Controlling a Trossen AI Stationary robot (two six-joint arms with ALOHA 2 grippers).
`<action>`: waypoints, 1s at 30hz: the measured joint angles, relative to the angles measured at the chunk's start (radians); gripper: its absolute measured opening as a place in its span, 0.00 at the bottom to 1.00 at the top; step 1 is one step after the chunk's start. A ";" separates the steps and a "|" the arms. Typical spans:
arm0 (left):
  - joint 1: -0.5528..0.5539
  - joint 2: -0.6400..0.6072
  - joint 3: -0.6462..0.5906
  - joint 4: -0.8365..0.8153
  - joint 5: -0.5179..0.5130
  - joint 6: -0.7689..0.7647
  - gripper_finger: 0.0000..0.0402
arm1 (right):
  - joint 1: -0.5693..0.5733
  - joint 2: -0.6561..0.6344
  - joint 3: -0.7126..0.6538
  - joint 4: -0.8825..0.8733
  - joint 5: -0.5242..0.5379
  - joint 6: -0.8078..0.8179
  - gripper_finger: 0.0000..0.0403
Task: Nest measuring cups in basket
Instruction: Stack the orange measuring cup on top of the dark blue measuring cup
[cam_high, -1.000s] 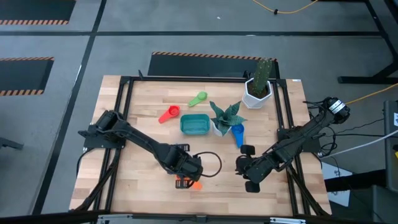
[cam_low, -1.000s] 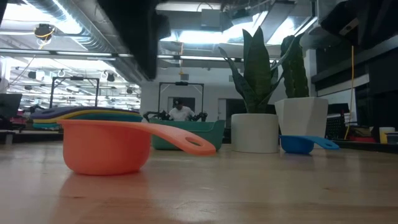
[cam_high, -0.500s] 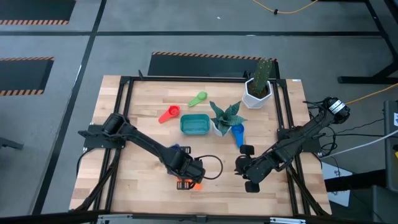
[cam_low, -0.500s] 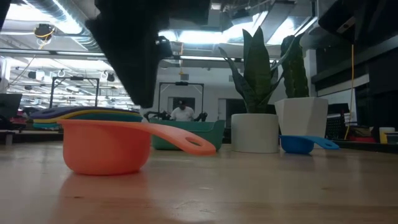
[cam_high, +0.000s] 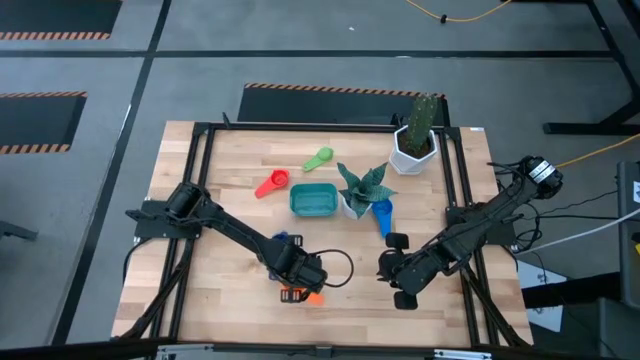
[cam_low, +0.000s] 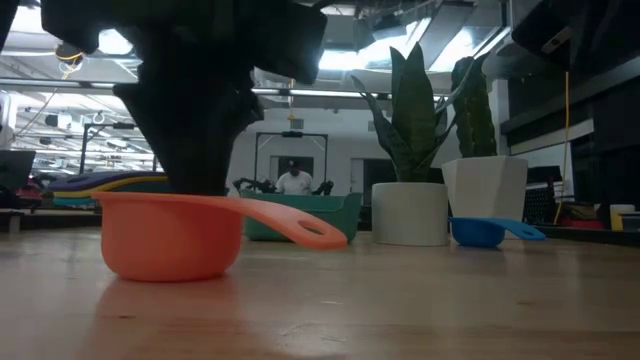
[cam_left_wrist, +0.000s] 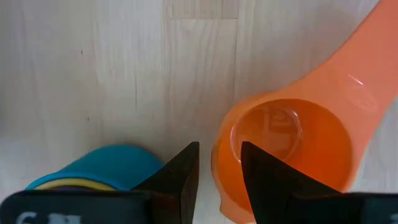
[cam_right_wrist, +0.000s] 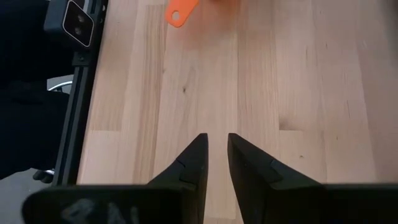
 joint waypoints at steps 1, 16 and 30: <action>0.000 0.000 -0.006 0.004 0.000 0.000 0.28 | 0.000 0.000 0.000 0.000 0.000 0.000 0.16; 0.000 0.000 -0.037 0.076 0.001 0.047 0.17 | 0.000 0.000 0.000 0.000 0.000 0.000 0.16; 0.000 -0.002 -0.037 0.206 0.002 0.051 0.03 | 0.000 0.000 0.000 0.000 0.000 -0.001 0.16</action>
